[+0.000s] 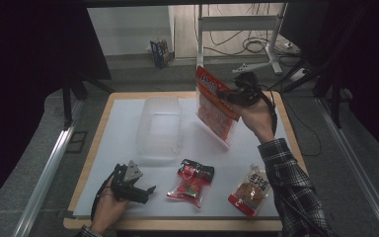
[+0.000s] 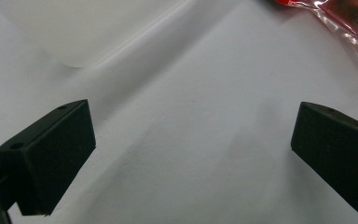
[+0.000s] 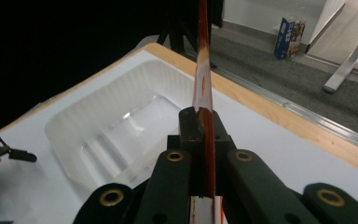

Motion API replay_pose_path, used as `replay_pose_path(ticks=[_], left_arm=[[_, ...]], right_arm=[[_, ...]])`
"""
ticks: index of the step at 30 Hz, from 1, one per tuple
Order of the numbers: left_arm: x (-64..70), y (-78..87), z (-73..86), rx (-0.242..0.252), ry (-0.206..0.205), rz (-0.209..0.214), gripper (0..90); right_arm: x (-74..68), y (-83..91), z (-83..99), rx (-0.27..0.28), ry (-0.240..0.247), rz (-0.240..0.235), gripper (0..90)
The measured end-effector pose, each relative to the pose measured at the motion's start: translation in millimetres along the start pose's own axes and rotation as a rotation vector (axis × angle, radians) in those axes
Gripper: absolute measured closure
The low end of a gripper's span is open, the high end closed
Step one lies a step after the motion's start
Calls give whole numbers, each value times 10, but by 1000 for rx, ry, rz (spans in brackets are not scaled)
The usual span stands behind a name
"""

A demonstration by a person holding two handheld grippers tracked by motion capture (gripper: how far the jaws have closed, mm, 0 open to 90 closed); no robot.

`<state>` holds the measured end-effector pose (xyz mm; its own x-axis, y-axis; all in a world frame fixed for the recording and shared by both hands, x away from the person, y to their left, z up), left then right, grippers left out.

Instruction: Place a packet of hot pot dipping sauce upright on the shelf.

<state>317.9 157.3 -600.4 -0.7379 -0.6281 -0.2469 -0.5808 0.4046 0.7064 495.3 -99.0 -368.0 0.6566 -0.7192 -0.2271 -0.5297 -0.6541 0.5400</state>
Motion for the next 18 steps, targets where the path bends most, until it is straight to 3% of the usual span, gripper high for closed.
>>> replay_pose_path(ticks=[8, 13, 18], left_arm=[[7, -1, -9, 2, 4, -1, 0], [28, -11, -10, -3, 8, 7, 0], [31, -15, -11, 3, 24, 12, 0]], right_arm=[[-85, -49, -162, 12, -8, -4, 887], [-231, -167, -282, 22, -27, -44, 887], [-330, -245, -365, 22, -24, -51, 887]])
Point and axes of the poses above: each handheld gripper's, and its own axes: y roughly backward along the jaws, z roughly out of its underside, x roughly to its right, the point moved 9 cm from there along -y, roughly forward along the jaws, and after that the axes turned 11 degrees about -y, right-handed, at the moved point
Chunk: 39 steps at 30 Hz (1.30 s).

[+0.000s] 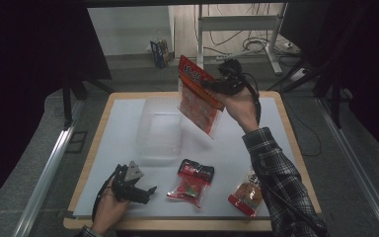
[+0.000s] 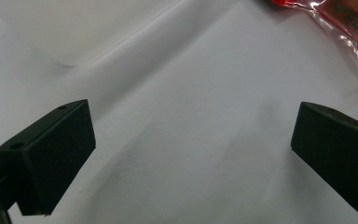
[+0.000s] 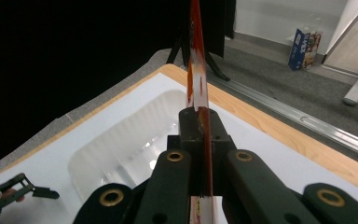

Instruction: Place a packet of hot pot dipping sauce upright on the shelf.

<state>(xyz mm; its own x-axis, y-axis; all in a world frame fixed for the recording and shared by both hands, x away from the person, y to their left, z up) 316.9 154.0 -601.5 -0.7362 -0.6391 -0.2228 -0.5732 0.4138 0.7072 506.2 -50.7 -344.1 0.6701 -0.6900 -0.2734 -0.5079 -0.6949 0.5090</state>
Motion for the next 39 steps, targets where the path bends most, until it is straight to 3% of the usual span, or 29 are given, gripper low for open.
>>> replay_pose_path(ticks=[9, 21, 39], left_arm=[[-14, -5, 15, 4, 40, 18, 0], [-2, -3, -4, 20, 50, 27, 0], [68, -15, -48, 29, 20, 46, 0]], right_arm=[[-174, -199, -170, 17, -23, -34, 887], [-422, -497, -301, 15, -32, -44, 887], [-732, -902, -331, 9, -47, -48, 886]])
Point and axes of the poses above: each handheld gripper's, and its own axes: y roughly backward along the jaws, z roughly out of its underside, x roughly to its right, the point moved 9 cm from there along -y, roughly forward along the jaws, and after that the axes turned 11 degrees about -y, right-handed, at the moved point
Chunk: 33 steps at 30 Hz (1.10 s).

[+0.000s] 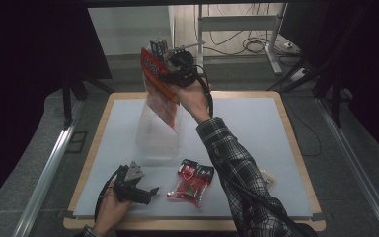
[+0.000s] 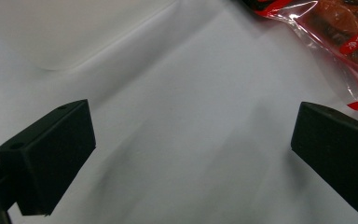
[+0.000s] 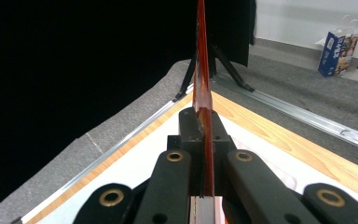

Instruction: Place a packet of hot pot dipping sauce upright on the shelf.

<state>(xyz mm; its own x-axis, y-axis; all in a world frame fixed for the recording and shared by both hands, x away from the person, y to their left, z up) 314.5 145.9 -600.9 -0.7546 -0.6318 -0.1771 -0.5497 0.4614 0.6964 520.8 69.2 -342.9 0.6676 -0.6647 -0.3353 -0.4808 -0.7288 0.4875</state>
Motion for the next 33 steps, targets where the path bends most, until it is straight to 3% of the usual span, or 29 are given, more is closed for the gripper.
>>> replay_pose_path(ticks=[5, 15, 18, 24, 29, 33], left_arm=[[0, 6, -7, 8, 5, 0, 0], [-1, 6, -7, 10, 5, -1, 0], [0, 6, -6, 9, 5, 0, 0], [2, 5, -3, 4, 2, -1, 0], [7, 3, -2, 0, 0, -4, 0], [10, 0, 0, -2, 0, -1, 0]], right_arm=[[-3, -80, 61, -13, 15, 23, 886], [187, -308, 278, -45, -15, 49, 886], [269, -420, 393, -61, -8, 76, 885], [325, -497, 463, -61, -22, 59, 885], [428, -501, 467, -56, 48, 135, 883], [542, -486, 469, -50, 35, 165, 881]])
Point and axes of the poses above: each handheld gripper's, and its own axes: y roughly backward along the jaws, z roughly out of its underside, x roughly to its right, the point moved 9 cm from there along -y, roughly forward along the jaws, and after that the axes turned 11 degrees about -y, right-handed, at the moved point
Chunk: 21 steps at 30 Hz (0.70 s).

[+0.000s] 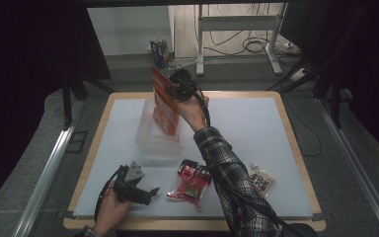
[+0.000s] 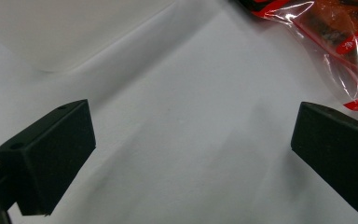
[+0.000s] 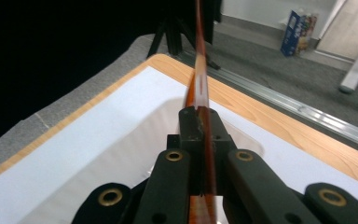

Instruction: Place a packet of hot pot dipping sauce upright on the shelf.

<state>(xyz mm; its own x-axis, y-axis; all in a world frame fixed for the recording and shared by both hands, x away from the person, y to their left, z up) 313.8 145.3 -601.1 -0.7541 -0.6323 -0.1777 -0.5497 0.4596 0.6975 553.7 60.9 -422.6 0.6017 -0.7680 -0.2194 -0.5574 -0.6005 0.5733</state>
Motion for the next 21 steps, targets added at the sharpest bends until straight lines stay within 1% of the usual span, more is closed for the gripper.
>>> replay_pose_path(ticks=[1, 2, 3, 4, 7, 8, 9, 10, 11, 12, 13, 15, 16, 17, 18, 19, 21], left_arm=[[0, -3, 2, -1, 0, 2, 0], [0, -3, 2, -1, 0, 2, 0], [-5, -3, 4, -4, -7, 2, 0], [-1, -4, 4, -4, -2, 3, 0], [-6, -5, 8, -6, -6, 2, 0], [-6, -5, 8, -6, -6, 2, 0], [-10, -1, 8, -4, -5, 2, 0], [-10, -1, 8, -4, -5, 2, 0], [-12, -1, 9, -4, -4, 1, 0], [-13, -2, 12, -5, -3, 2, 0], [-13, -2, 13, -6, -3, 1, 0], [-13, 0, 10, -4, -3, 0, 0], [-13, 0, 10, -4, -3, 0, 0], [-15, 2, 11, -4, -3, -1, 0], [-16, 2, 11, -4, -3, -1, 0], [-17, 2, 12, -5, -2, -1, 0], [-17, 4, 11, -6, -1, 0, 0]], right_arm=[[93, -13, 31, -15, 27, 53, 875], [126, -23, 52, -19, 28, 64, 869], [146, -39, 71, -17, 27, 68, 860], [160, -48, 83, -13, 31, 69, 850], [186, -73, 101, -8, 33, 68, 771], [186, -73, 101, -8, 33, 68, 771], [206, -81, 101, -7, 10, 49, 681], [206, -81, 101, -7, 10, 49, 681], [217, -86, 95, -1, -6, 34, 636], [225, -97, 100, -4, -5, 24, 537], [225, -107, 107, -10, 2, 20, 482], [235, -123, 119, -17, 34, 27, 383], [235, -123, 119, -17, 34, 27, 383], [243, -123, 117, -13, 61, 38, 301], [248, -122, 116, -12, 70, 45, 255], [245, -117, 120, -21, 74, 41, 216], [251, -91, 116, -25, 104, 36, 166]])
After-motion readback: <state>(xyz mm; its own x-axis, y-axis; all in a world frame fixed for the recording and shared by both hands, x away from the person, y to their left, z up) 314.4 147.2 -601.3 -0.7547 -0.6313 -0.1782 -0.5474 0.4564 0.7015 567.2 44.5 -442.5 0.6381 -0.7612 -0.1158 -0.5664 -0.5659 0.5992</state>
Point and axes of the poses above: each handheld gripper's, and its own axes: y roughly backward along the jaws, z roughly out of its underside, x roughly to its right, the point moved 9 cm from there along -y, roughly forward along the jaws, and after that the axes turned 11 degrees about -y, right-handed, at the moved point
